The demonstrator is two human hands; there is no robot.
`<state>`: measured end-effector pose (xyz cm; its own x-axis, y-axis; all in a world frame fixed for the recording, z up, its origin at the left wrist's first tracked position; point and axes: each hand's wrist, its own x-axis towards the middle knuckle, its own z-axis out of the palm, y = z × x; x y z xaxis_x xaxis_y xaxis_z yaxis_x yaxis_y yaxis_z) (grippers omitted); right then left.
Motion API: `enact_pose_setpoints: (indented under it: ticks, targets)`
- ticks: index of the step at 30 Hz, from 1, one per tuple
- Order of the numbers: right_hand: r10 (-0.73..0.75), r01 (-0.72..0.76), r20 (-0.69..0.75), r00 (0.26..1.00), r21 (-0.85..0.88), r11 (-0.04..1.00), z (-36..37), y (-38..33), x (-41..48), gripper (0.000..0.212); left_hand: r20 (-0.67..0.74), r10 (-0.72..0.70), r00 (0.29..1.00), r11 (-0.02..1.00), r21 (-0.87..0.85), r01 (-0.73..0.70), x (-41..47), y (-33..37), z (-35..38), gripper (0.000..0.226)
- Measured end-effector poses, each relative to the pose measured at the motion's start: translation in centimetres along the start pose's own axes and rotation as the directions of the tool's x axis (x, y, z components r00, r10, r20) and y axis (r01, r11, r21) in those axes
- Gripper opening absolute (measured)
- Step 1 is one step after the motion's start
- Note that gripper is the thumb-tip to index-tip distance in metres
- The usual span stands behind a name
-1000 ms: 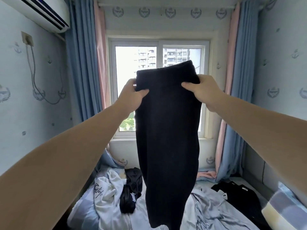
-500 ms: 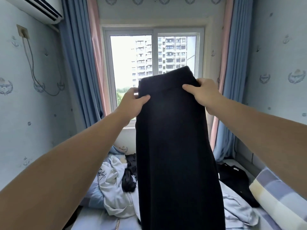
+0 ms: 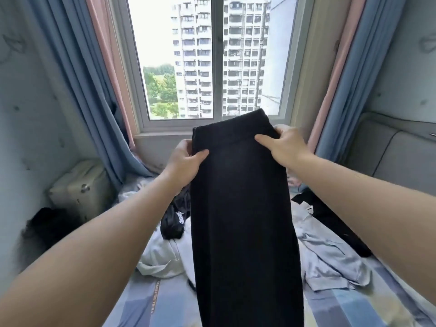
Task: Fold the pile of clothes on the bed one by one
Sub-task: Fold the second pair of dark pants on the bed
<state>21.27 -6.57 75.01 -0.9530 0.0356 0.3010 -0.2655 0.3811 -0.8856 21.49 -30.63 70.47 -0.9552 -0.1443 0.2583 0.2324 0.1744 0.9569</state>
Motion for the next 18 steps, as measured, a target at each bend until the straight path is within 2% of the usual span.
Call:
enact_pose_setpoints:
  ticks: [3, 5, 7, 9, 11, 13, 14, 15, 16, 18]
  targets:
    - [0.121, -0.117, 0.029, 0.992, -0.116, 0.986, 6.0, 9.4, 6.2, 0.014, 0.018, -0.085, 0.996, 0.991, 0.104, 0.083, 6.5, -11.0, 0.6, 0.016]
    - [0.2, -0.19, 0.02, 0.98, -0.22, 0.957, 10.5, 16.7, 9.5, 0.021, 0.044, -0.143, 0.989, 0.953, 0.275, 0.126, 10.2, -19.5, 1.0, 0.016]
    - [0.264, -0.253, -0.01, 0.965, -0.314, 0.915, 15.2, 24.1, 11.9, 0.03, 0.063, -0.157, 0.986, 0.854, 0.51, 0.104, 13.0, -28.3, 1.7, 0.024]
    - [0.344, -0.34, -0.052, 0.937, -0.349, 0.873, 20.0, 31.2, 13.4, 0.045, 0.017, -0.186, 0.982, 0.743, 0.657, 0.129, 14.8, -36.4, 2.3, 0.028]
    - [0.417, -0.409, -0.044, 0.908, -0.313, 0.857, 24.6, 37.9, 14.9, 0.039, -0.036, -0.251, 0.967, 0.713, 0.668, 0.21, 16.4, -43.2, 3.0, 0.024]
    - [0.467, -0.457, -0.02, 0.884, -0.248, 0.854, 28.7, 43.1, 16.8, 0.021, -0.08, -0.364, 0.928, 0.752, 0.562, 0.343, 18.6, -48.7, 4.2, 0.024]
    - [0.487, -0.479, -0.011, 0.873, -0.196, 0.855, 30.5, 45.1, 17.6, 0.011, -0.098, -0.421, 0.902, 0.777, 0.474, 0.414, 19.7, -51.2, 4.9, 0.032]
    - [0.502, -0.495, 0.022, 0.865, -0.131, 0.859, 32.1, 46.8, 18.1, 0.02, -0.113, -0.471, 0.875, 0.794, 0.378, 0.476, 20.6, -53.5, 5.8, 0.045]
    - [0.514, -0.509, 0.084, 0.854, -0.075, 0.857, 33.3, 48.4, 18.2, 0.043, -0.115, -0.504, 0.856, 0.8, 0.311, 0.513, 20.9, -55.7, 6.6, 0.057]
    - [0.546, -0.537, 0.208, 0.812, -0.101, 0.838, 35.0, 51.5, 16.5, 0.08, -0.083, -0.497, 0.864, 0.795, 0.356, 0.491, 19.5, -59.8, 8.2, 0.068]
